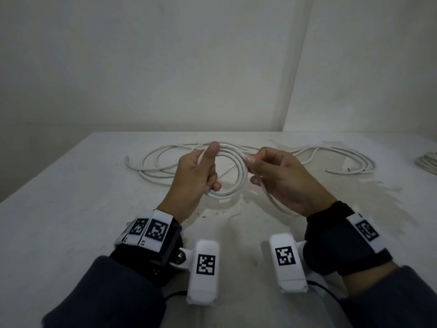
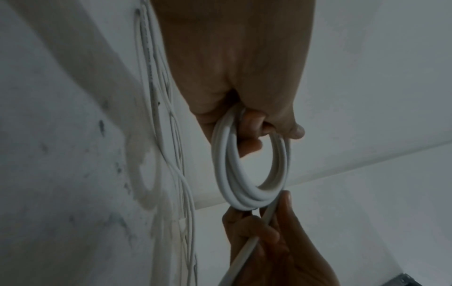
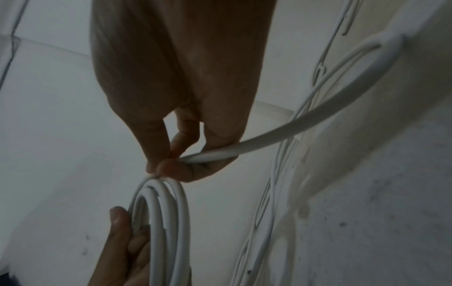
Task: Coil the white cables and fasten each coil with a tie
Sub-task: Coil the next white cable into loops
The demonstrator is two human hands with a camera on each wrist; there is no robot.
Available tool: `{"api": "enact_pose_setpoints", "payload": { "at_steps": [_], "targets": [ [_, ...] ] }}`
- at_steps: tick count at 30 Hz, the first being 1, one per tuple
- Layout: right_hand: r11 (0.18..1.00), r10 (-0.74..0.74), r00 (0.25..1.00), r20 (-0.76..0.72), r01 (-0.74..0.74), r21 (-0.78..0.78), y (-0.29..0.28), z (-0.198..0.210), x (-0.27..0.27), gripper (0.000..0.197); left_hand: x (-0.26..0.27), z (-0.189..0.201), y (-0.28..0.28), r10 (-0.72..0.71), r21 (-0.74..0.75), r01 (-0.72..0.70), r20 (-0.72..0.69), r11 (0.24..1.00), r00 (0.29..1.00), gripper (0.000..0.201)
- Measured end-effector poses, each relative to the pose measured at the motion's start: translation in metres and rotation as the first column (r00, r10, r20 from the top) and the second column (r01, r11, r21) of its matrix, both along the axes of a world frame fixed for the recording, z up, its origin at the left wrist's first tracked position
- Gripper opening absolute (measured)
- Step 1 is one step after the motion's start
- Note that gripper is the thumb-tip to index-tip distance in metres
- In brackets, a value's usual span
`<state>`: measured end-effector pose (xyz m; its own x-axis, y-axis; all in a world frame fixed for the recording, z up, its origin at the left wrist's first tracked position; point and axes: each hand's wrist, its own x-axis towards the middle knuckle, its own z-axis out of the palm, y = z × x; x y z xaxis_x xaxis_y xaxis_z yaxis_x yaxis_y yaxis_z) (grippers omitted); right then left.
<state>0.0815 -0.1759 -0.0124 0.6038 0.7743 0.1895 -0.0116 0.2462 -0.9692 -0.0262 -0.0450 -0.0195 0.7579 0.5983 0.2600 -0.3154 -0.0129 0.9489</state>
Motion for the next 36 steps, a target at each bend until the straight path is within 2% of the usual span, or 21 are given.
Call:
{"api": "enact_pose_setpoints", "payload": {
  "at_steps": [2,4,7,9,12,16,19,21,24,28,31,36],
  "targets": [
    [0.999,-0.021,0.999,-0.024,0.022,0.041,-0.001,0.003,0.000,0.014,0.001,0.000,-0.001,0.027,-0.049,-0.028,-0.007,0.998,1.000,0.047],
    [0.995,-0.086,0.996,0.011,0.085,0.049,-0.004,0.007,0.001,0.020,0.002,0.000,-0.001,0.044,-0.078,-0.046,-0.023,0.996,0.999,0.049],
    [0.984,-0.175,0.984,0.036,0.173,0.047,-0.009,0.014,0.004,0.030,0.002,0.000,-0.002,0.028,-0.064,-0.031,-0.038,0.997,0.999,0.050],
    [0.978,-0.208,0.978,0.029,0.207,0.041,-0.013,0.017,0.006,0.024,0.003,0.001,-0.005,0.010,-0.054,-0.012,-0.044,0.998,0.999,0.049],
    [0.988,-0.156,0.987,0.045,0.156,-0.008,-0.015,0.016,0.006,0.016,0.003,0.002,-0.009,0.017,-0.074,-0.019,-0.037,0.997,0.999,0.050],
    [0.988,-0.027,0.995,0.095,0.041,-0.147,-0.011,0.008,0.004,0.027,0.003,-0.001,-0.007,0.066,-0.138,-0.069,-0.031,0.988,0.997,0.050],
    [0.984,-0.022,0.993,0.120,0.042,-0.174,-0.007,0.005,0.002,0.024,0.004,-0.003,-0.009,0.065,-0.173,-0.069,-0.029,0.982,0.997,0.048],
    [0.989,0.016,1.000,0.009,-0.015,-0.144,-0.005,0.004,-0.001,0.023,0.006,-0.004,-0.012,0.051,-0.197,-0.055,-0.023,0.979,0.998,0.046],
    [0.992,0.097,0.972,-0.212,-0.113,-0.062,0.000,0.002,-0.008,0.023,0.009,-0.007,-0.013,0.052,-0.189,-0.057,-0.035,0.980,0.998,0.047],
    [0.998,0.068,0.966,-0.249,-0.067,0.009,0.007,0.001,-0.013,0.018,0.009,-0.005,-0.016,0.035,-0.209,-0.034,0.000,0.977,0.999,0.047],
    [0.990,0.135,0.933,-0.334,-0.110,0.093,0.007,0.001,-0.012,0.007,0.010,-0.002,-0.020,0.040,-0.193,-0.035,0.021,0.981,0.999,0.045],
    [0.971,0.227,0.894,-0.386,-0.237,0.022,0.009,-0.002,-0.016,0.031,0.011,-0.007,-0.015,0.153,-0.083,-0.154,-0.024,0.985,0.988,0.048]
  ]
}}
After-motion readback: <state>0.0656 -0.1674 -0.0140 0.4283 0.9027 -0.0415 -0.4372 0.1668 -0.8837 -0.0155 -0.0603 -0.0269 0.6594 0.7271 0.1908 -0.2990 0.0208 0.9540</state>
